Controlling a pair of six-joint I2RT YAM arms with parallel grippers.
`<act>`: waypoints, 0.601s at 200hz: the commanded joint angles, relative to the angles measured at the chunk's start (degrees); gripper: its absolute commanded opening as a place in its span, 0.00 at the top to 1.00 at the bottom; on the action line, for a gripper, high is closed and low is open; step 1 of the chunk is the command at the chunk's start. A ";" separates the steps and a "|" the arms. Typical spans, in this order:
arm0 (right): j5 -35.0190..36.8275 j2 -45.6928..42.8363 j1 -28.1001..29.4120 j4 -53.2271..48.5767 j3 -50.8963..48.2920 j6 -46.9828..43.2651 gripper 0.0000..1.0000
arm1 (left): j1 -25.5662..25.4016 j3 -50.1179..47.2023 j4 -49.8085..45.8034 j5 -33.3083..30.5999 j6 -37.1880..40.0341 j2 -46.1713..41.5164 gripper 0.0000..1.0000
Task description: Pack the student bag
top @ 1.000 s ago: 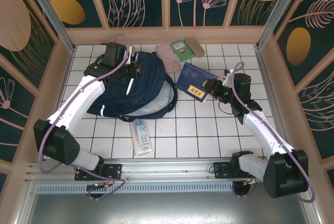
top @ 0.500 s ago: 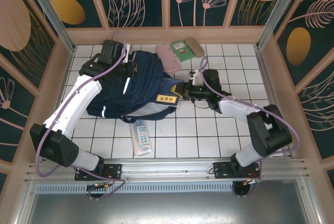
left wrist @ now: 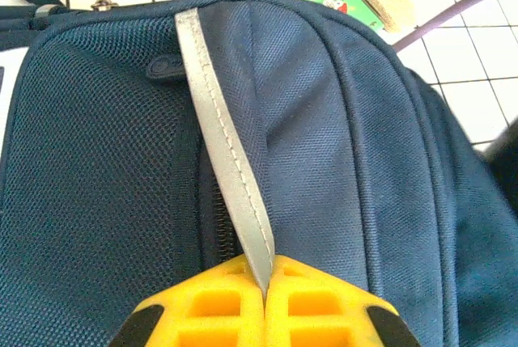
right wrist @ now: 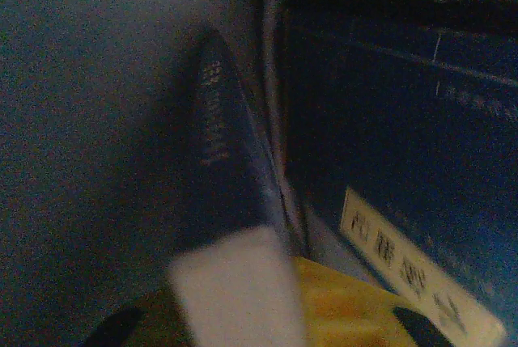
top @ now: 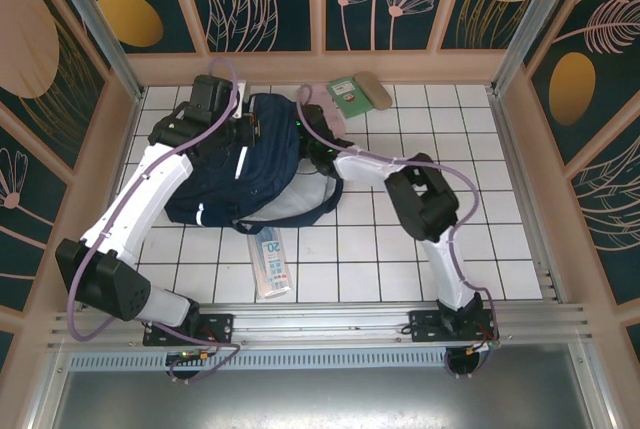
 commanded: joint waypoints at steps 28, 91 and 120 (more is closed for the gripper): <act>5.56 0.03 0.48 -2.58 1.99 -2.85 0.33 | 0.24 3.42 6.69 0.83 -1.80 -4.30 1.00; 5.70 -11.86 -1.94 -2.41 -10.49 -13.83 0.21 | 2.06 1.84 8.31 0.05 -3.05 -5.00 1.00; 5.70 -15.79 -3.82 -1.80 -15.93 -16.05 0.19 | 2.62 1.27 9.23 0.64 -3.66 -4.48 1.00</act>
